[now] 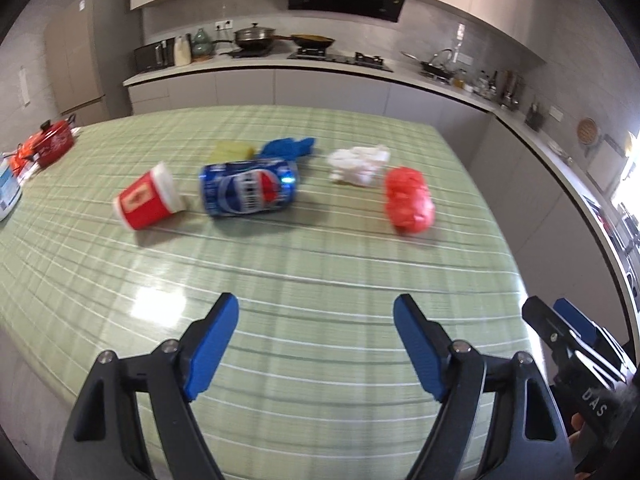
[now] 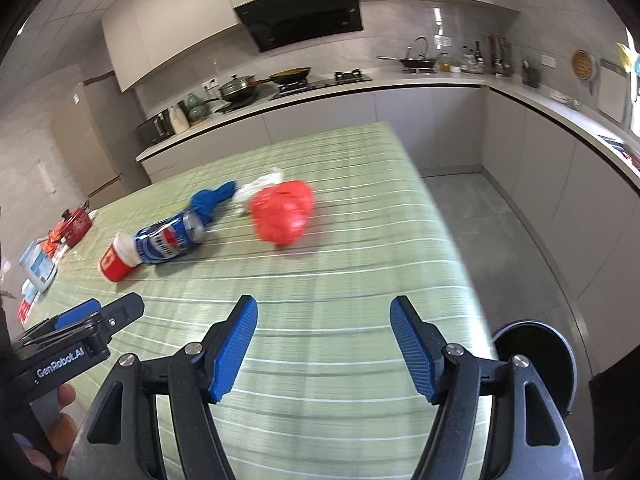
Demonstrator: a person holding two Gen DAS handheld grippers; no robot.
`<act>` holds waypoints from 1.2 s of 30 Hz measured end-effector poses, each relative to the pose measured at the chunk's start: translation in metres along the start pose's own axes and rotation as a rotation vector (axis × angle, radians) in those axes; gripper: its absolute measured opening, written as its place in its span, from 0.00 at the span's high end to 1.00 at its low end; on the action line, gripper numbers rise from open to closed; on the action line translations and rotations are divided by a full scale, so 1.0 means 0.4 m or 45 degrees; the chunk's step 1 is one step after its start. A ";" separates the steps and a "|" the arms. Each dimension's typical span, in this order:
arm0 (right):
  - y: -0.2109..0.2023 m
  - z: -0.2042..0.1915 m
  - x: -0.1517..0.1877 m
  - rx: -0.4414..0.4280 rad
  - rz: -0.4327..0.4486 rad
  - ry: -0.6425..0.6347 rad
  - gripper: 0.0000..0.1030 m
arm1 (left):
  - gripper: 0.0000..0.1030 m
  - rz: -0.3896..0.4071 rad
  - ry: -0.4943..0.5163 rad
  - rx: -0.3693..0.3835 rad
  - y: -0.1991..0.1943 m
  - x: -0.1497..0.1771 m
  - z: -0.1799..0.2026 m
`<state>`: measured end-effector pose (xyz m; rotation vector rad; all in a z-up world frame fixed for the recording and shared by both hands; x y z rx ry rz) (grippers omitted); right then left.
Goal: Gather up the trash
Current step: 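Move both open tools back over the island toward the Pepsi can, then push the red paper cup upright with the left tool while the right tool approaches the Pepsi can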
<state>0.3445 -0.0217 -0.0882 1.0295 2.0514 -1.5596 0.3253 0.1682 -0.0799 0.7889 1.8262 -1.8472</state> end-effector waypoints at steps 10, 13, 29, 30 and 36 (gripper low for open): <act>0.080 -0.178 -0.004 -0.072 -0.034 -0.126 0.31 | 0.21 -0.019 -0.137 -0.108 0.026 0.013 -0.189; 0.124 -0.233 0.003 -0.132 -0.054 -0.148 0.30 | 0.21 -0.019 -0.161 -0.155 0.029 0.021 -0.239; 0.253 -0.508 0.043 -0.100 -0.066 -0.141 0.30 | 0.21 -0.028 -0.034 -0.096 0.109 -0.040 -0.470; 0.268 -0.532 0.049 -0.077 -0.062 -0.116 0.30 | 0.21 -0.026 -0.015 -0.081 0.121 -0.048 -0.496; 0.327 -0.624 0.071 0.027 -0.034 -0.079 0.30 | 0.21 -0.041 0.039 -0.046 0.175 -0.075 -0.582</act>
Point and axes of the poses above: each gripper's, at about its wrist camera, not at the fingertips, and y roughly the way its jaws point, z to its right, x to its underside, the point moved 6 cm from there along y, roughly the way its jaws point, and after that the axes turned 11 degrees about y, right-handed, at the moved point
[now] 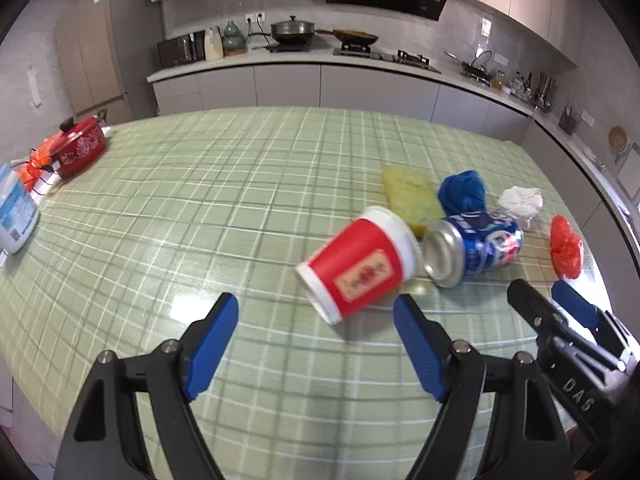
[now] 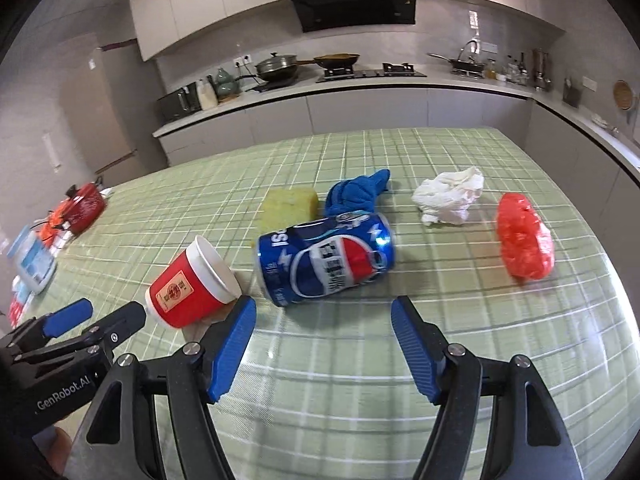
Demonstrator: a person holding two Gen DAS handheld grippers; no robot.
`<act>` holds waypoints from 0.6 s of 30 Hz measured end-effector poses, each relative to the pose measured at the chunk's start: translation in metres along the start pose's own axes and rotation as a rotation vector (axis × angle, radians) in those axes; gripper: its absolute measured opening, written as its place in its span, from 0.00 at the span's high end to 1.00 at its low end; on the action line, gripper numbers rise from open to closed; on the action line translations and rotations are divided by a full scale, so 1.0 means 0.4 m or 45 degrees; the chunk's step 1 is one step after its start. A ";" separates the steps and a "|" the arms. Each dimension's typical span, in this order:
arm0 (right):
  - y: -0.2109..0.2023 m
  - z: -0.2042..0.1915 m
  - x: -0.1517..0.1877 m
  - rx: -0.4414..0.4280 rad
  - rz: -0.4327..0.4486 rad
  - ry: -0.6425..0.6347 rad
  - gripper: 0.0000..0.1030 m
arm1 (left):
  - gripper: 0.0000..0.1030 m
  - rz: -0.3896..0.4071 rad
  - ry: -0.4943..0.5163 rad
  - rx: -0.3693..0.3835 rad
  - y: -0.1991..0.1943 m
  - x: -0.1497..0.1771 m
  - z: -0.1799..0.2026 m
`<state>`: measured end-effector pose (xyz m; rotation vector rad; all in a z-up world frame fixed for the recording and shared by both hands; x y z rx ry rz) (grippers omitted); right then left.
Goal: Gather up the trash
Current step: 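Push the red paper cup upright with the left tool while the right tool approaches the Pepsi can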
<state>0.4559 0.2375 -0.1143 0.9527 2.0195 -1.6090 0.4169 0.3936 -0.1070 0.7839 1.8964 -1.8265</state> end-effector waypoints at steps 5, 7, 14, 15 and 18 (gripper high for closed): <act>0.057 -0.034 0.009 0.089 -0.019 -0.010 0.30 | 0.21 -0.017 0.026 0.025 0.030 -0.011 -0.022; 0.079 -0.039 0.012 0.101 -0.035 0.001 0.30 | 0.21 -0.031 0.026 0.024 0.040 -0.007 -0.028; 0.132 -0.048 0.017 0.146 -0.046 0.027 0.30 | 0.21 -0.062 0.036 0.008 0.067 -0.010 -0.052; 0.138 -0.049 0.018 0.151 -0.047 0.034 0.30 | 0.21 -0.065 0.040 0.006 0.069 -0.010 -0.055; 0.157 -0.053 0.021 0.154 -0.064 0.056 0.30 | 0.21 -0.073 0.050 -0.001 0.077 -0.011 -0.059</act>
Point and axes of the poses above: each gripper's, at about its wrist camera, not at the fingertips, and y roughly the way its jaws point, z to its right, x to its underside, the point moved 6 cm from there along y, roughly the way its jaws point, and after that the axes turned 11 degrees about y, right-handed, at the moved point
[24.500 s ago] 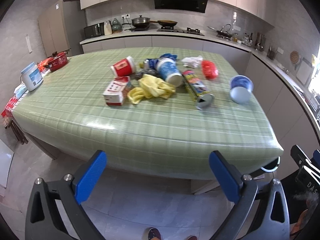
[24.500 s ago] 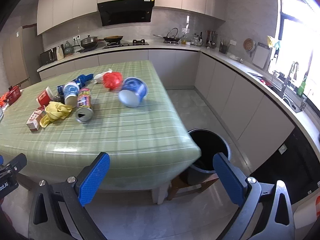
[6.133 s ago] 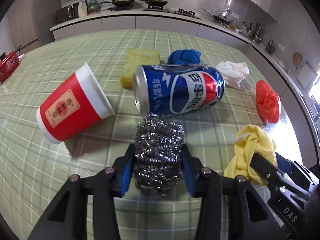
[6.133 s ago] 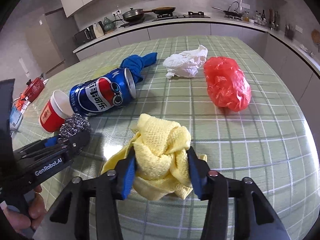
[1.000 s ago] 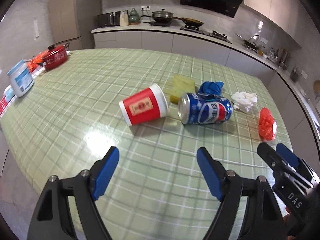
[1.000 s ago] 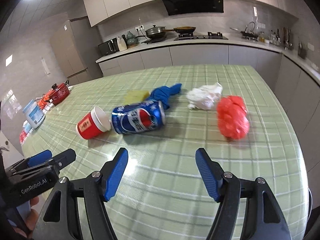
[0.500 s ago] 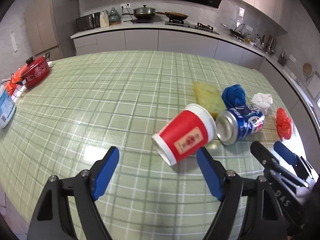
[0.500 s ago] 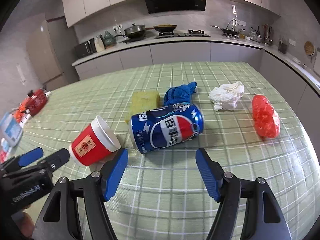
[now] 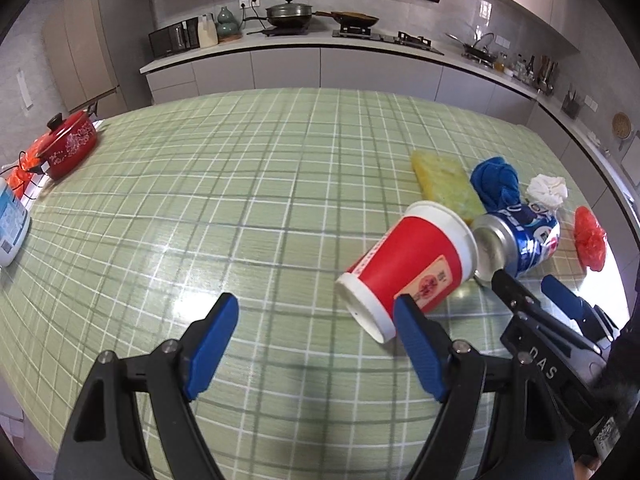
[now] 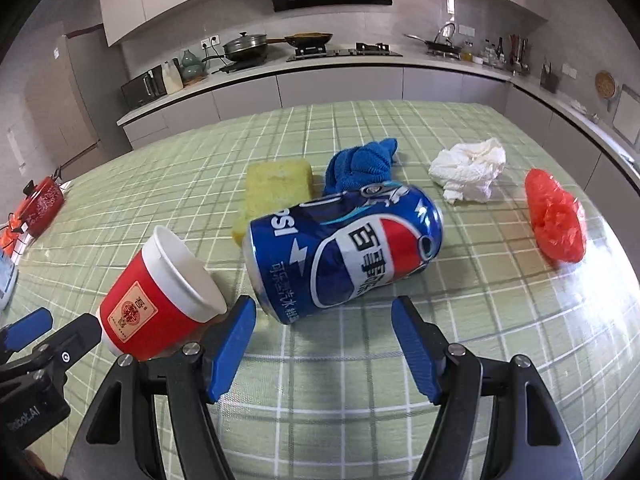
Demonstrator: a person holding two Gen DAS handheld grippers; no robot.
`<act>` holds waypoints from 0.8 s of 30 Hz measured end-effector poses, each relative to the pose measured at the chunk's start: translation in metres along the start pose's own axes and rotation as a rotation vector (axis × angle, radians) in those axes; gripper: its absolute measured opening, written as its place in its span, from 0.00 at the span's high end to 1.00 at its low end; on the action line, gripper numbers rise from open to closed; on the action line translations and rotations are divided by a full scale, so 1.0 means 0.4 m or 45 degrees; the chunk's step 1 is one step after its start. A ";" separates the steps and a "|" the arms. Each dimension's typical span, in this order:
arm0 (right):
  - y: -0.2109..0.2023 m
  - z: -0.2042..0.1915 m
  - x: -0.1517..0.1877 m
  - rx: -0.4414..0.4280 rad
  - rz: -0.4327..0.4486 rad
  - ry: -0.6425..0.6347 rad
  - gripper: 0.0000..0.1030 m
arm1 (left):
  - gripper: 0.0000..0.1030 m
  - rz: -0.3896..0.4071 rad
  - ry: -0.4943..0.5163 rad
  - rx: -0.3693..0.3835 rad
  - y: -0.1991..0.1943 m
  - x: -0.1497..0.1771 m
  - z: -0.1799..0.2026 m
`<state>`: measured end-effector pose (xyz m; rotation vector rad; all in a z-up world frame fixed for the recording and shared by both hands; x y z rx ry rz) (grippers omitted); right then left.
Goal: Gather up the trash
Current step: 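Push the red paper cup upright with the left tool while the right tool approaches the Pepsi can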
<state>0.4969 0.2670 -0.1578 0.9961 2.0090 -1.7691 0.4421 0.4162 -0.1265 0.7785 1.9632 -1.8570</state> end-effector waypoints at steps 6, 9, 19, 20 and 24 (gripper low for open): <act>0.009 0.000 0.001 0.036 0.020 0.005 0.30 | 0.21 0.006 0.025 0.015 0.007 -0.014 0.012; 0.010 0.026 0.001 0.042 0.012 0.040 0.30 | 0.21 0.009 0.030 0.031 0.010 -0.018 0.022; -0.047 0.218 -0.025 0.178 0.082 0.172 0.30 | 0.21 0.004 0.057 0.084 0.009 -0.022 0.093; -0.050 0.236 -0.026 0.185 0.080 0.186 0.30 | 0.21 0.005 0.057 0.084 0.007 -0.022 0.099; -0.081 0.255 -0.026 0.160 0.094 0.200 0.30 | 0.21 0.008 0.052 0.084 -0.004 -0.023 0.113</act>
Point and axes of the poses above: each gripper's, at about its wrist camera, not at the fingertips, and y roughly the way its jaws point, z to its right, x to its underside, the point moved 6 cm from there along y, roughly the way its jaws point, and after that the axes turned 11 degrees about y, right-handed, at the moved point
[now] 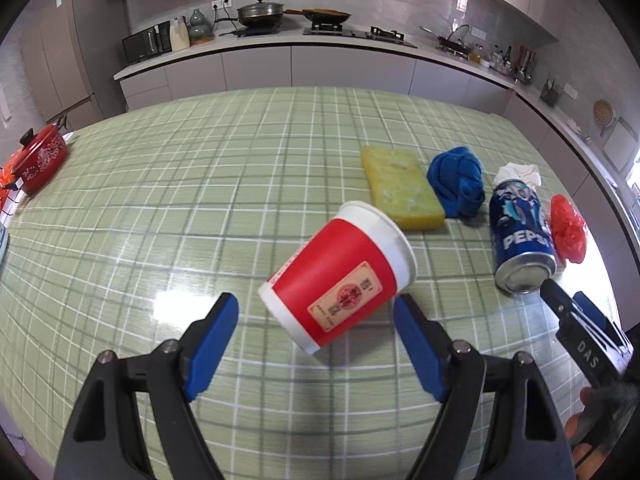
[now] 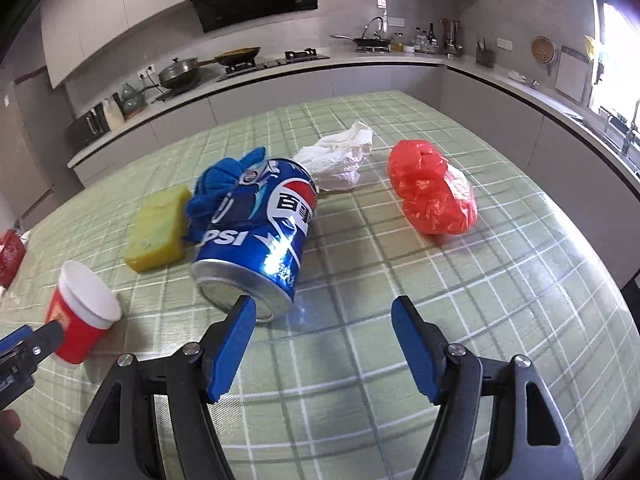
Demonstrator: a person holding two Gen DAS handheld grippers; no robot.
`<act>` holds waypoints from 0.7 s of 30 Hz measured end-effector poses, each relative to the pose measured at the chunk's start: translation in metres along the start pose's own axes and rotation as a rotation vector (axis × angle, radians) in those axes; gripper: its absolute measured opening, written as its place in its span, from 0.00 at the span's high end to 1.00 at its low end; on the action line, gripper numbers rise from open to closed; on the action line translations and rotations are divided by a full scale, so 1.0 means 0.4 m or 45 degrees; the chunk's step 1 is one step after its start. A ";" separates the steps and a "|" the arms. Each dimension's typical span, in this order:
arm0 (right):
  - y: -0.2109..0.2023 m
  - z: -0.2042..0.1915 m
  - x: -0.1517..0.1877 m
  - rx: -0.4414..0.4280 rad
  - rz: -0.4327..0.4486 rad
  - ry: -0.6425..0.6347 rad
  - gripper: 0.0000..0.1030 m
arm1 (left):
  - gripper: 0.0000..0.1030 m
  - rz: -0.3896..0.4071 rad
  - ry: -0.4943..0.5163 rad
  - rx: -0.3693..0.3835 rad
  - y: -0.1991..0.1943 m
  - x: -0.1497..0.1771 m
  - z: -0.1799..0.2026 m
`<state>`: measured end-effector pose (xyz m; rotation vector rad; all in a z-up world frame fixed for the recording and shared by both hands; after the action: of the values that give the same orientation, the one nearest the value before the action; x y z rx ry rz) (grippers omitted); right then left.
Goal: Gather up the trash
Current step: 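Push the red paper cup upright with the left tool while the right tool approaches the Pepsi can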
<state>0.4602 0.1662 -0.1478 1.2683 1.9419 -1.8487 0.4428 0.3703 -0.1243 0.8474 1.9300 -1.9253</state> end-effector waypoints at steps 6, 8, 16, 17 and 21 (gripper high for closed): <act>-0.022 -0.021 0.004 -0.038 0.023 -0.039 0.30 | 0.21 -0.002 -0.045 -0.045 -0.010 0.019 -0.031; -0.023 -0.017 0.007 -0.052 0.018 -0.026 0.30 | 0.21 -0.020 -0.070 -0.054 -0.003 0.033 -0.047; -0.027 -0.028 0.013 -0.072 0.019 -0.047 0.30 | 0.21 -0.117 -0.147 0.069 0.039 0.072 -0.029; -0.026 -0.028 0.012 -0.072 0.016 -0.049 0.30 | 0.21 -0.119 -0.141 0.078 0.040 0.073 -0.018; -0.031 -0.009 0.012 -0.062 0.022 -0.049 0.30 | 0.21 -0.122 -0.129 0.122 0.044 0.068 0.029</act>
<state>0.4504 0.1732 -0.1408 1.2222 1.9378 -1.7930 0.4294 0.3634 -0.1551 0.6794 1.8645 -2.0880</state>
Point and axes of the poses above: each gripper's, at about its wrist camera, not at the fingertips, and y roughly the way its jaws point, z to its right, x to its underside, the point moved 6 cm from there along y, roughly the way its jaws point, and after that the axes turned 11 degrees about y, right-handed, at the moved point
